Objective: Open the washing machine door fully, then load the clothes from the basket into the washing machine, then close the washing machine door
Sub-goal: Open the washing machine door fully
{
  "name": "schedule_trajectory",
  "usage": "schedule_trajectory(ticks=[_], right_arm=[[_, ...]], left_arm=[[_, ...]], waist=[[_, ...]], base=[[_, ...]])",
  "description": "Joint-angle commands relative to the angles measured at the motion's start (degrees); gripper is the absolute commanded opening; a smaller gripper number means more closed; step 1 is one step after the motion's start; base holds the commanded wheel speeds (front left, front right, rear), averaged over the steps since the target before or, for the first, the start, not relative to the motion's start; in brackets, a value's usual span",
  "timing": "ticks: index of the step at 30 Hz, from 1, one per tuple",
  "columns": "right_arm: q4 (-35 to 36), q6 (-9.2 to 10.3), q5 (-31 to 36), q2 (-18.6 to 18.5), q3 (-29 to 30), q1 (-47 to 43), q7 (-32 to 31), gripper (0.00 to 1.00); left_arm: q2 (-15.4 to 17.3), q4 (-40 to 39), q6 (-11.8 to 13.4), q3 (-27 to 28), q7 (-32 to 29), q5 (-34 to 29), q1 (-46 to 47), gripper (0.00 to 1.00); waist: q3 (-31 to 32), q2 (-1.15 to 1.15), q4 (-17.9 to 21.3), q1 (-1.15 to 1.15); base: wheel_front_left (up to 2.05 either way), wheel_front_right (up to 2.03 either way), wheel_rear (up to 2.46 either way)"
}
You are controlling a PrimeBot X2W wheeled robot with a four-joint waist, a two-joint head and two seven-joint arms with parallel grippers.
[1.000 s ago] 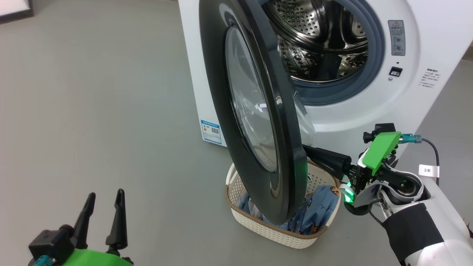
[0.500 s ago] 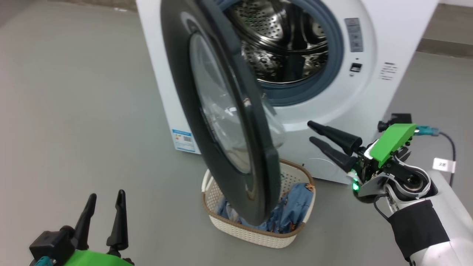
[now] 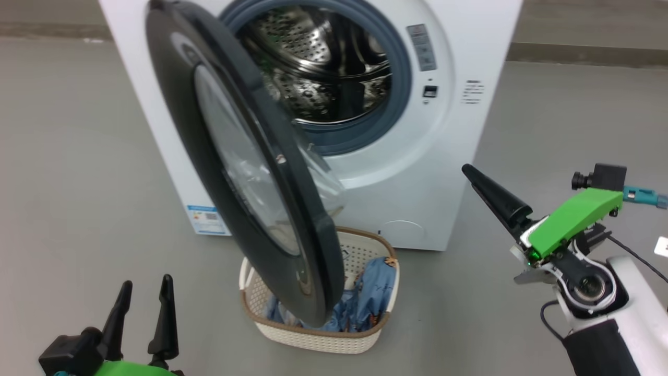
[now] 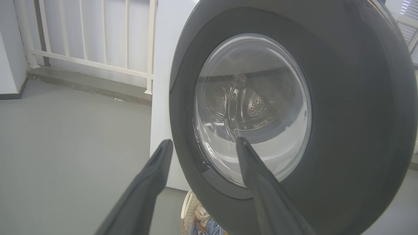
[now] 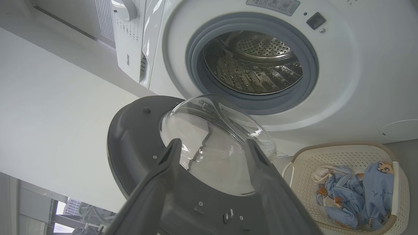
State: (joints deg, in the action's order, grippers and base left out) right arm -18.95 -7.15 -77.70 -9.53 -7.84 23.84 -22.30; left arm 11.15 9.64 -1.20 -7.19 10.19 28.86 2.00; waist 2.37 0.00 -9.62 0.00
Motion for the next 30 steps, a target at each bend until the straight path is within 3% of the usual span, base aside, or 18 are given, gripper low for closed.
schedule_trajectory(ticks=[1, 8, 18, 30], right_arm=[[3.09, -0.34, 1.25, -0.61, -1.61, -0.18, 1.64, 1.0], [9.58, -0.34, 7.43, -3.69, -4.0, -5.33, 9.51, 1.0], [12.79, -0.34, 19.85, -6.52, -3.54, -12.57, 21.57, 1.0], [9.9, -0.34, 37.27, -6.39, -0.05, -18.62, 31.5, 1.0]], left_arm=[[0.74, -0.99, 0.39, 2.11, 0.78, 0.34, 0.82, 1.0], [1.16, -1.16, 1.08, 1.92, 1.41, -0.47, 0.41, 1.0], [1.73, -1.62, 2.89, 2.46, 2.15, -1.4, -0.02, 1.0], [2.01, -1.85, 3.88, 2.43, 2.51, -1.73, -0.27, 1.0]], waist=[[0.5, 0.0, 2.79, 0.0], [0.86, 0.0, 6.28, 0.0], [1.05, 0.0, 9.11, 0.0], [1.35, 0.0, 10.33, 0.0]], base=[[0.0, 0.0, 0.0], [0.0, 0.0, 0.0], [0.0, 0.0, 0.0], [0.0, 0.0, 0.0]])
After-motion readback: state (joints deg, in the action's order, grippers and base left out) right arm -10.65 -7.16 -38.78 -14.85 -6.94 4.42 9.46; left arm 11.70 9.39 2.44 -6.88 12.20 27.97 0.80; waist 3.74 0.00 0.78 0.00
